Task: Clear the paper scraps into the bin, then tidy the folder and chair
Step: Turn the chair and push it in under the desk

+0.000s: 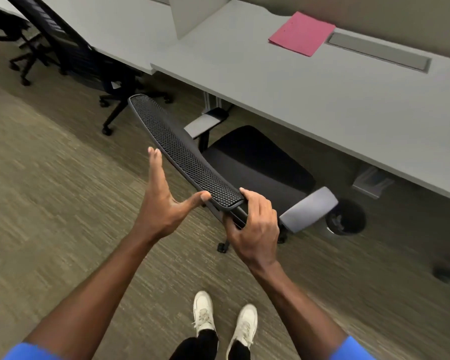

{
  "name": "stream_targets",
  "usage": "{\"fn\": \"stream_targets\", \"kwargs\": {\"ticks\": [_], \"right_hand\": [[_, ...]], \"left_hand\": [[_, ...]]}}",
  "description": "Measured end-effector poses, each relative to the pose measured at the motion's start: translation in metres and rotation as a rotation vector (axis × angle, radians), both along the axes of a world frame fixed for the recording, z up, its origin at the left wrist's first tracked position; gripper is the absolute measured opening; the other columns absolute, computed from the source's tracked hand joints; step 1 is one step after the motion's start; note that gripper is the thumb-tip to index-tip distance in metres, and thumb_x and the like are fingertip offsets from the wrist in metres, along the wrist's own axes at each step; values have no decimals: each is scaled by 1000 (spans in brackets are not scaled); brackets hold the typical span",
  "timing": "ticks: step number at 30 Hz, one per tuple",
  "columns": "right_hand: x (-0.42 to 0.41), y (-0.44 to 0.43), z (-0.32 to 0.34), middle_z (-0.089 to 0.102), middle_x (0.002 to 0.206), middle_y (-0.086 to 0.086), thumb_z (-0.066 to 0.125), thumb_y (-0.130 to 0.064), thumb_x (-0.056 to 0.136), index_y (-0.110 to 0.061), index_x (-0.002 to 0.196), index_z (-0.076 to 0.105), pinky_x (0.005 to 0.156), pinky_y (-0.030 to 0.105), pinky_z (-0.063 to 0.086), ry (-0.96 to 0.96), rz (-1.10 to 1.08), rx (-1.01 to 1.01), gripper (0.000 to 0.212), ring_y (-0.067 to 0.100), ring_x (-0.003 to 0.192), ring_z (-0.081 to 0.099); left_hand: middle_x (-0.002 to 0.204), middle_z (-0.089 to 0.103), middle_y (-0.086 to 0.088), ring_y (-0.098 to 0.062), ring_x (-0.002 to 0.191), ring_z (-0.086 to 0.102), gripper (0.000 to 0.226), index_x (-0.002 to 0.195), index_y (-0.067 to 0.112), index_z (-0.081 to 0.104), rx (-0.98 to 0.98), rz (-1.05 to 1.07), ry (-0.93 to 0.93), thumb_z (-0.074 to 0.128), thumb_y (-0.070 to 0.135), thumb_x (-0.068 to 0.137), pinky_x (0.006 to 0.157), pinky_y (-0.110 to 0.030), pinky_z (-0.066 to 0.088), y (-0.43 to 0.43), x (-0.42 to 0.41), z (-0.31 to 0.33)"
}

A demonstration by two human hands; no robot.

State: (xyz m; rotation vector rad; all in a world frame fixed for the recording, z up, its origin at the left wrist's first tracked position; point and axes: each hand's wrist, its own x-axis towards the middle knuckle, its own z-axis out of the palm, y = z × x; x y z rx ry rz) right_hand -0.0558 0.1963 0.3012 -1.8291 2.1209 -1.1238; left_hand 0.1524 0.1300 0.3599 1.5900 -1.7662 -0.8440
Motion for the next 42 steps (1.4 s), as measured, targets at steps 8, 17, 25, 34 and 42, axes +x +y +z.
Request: {"fn": "stream_targets", "kwargs": {"ticks": [8,17,25,34,42], "right_hand": [[25,6,44,66,129,1,56,-76,93,-20,133,64,99,42,49,152,-80,3,69,21,120,61],[41,-12,51,64,117,4,35,-87,95,-22,134,63,83,47,52,273,-225,175,80,27,104,62],[27,-17,52,60,127,4,37,-82,97,-28,142,61,70,41,61,165,-283,148,75,23,114,59],[-26,-22,48,54,130,1,46,-76,95,-32,144,62,78,38,62,112,-224,138,67,19,116,58],[-59,-41,57,55,128,4,56,-68,93,-29,144,64,94,38,57,25,-178,130,65,20,116,58]], "left_hand": [[181,2,9,-18,167,-13,103,168,27,27,-186,-217,-351,40,89,87,134,-58,8,-83,59,7],[176,5,21,-17,168,-8,116,168,31,17,-272,-320,-571,36,100,77,130,-60,4,-182,107,3],[159,19,26,-27,167,0,108,155,31,39,-400,-319,-506,39,101,73,127,-70,0,-197,83,-5],[149,48,6,-25,162,20,104,138,29,54,-511,-255,-443,52,103,65,130,-66,3,-197,56,-25],[147,47,1,-30,161,21,105,138,26,53,-511,-240,-469,46,104,69,131,-66,0,-205,27,-24]]}}
